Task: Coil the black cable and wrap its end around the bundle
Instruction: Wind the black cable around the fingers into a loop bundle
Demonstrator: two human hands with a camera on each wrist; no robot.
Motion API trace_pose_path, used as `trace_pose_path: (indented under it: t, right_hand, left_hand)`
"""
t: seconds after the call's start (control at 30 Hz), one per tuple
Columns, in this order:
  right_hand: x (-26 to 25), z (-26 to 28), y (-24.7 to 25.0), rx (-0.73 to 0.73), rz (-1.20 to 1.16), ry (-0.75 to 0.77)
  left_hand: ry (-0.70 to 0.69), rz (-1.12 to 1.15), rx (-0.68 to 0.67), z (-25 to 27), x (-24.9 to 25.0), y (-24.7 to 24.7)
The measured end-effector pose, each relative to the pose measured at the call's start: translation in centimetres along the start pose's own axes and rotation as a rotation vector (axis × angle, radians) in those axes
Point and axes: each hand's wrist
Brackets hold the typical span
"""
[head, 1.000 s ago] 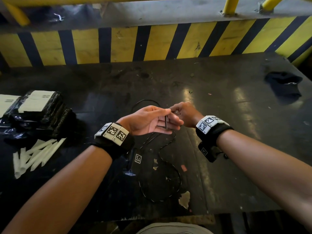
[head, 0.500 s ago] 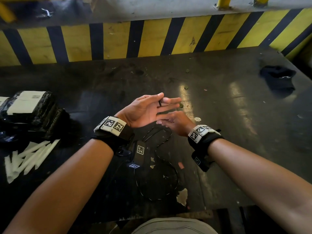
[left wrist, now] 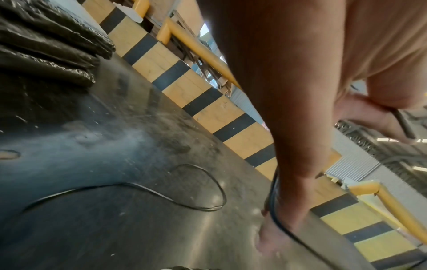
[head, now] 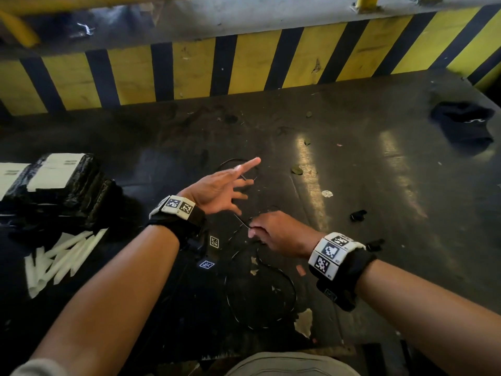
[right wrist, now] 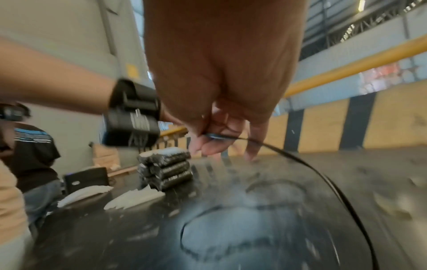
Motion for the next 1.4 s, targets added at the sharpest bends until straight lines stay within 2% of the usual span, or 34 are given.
trace_pose_path:
  t: [0.13, 0.27, 0.4, 0.5, 0.67, 0.83, 0.97, 1.13, 1.23, 1.33, 1.4]
  right_hand:
    - [-2.0, 0.1, 4.6, 0.022, 0.225, 0.031]
    - [-2.6, -0.5, 8.8, 0.128, 0.325, 0.054]
    - [-2.4, -2.1, 10.6, 0.218, 0.322, 0.051]
    - [-1.9, -3.4, 11.1, 0.286, 0.28, 0.054]
    - [-1.1, -5.0, 11.4, 0.316, 0.236, 0.074]
    - [-0.2, -5.7, 11.9, 0.311, 0.211, 0.156]
    - [2.0, -5.0, 11.2, 0.297, 0.087, 0.183]
    - [4.5, -3.5, 7.8, 0.282, -0.094, 0.011]
    - [4.8, -2.6, 4.2, 0.205, -0.088, -0.082]
    - [3.9, -2.2, 0.6, 0.081, -0.106, -0.026]
    - [2.8, -2.0, -0.7, 0.053, -0.107, 0.053]
  left_hand:
    - [0.087, -0.006, 0.012, -0.1, -2.0, 0.7]
    - [0.162, -0.014, 0.014, -0.2, -3.4, 0.1]
    - [0.164, -0.047, -0.05, -0.2, -3.0, -1.5]
    - [0.167, 0.02, -0.058, 0.0, -2.9, -1.2]
    - [0.143, 0.027, -0.121, 0.7, -2.5, -1.2]
    - [0.13, 0.061, -0.184, 1.5, -2.0, -1.6]
    - [0.094, 0.089, -0.307, 2.2, -1.8, -1.7]
    - [-0.01, 0.113, -0.472, 2.6, -0.5, -2.4]
    - [-0.092, 0.12, -0.451, 2.4, 1.4, -2.7]
    - [-0.109, 0.103, -0.353, 1.8, 2.8, -2.2]
    - [-0.09, 0.098, -0.301, 1.3, 2.8, -1.4]
Point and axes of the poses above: each hand's wrist, its own z-axis away from the middle knuckle, its own y-axis out of the back of the hand, x = y × z, and after that the axes turned 8 degrees about y, right-handed
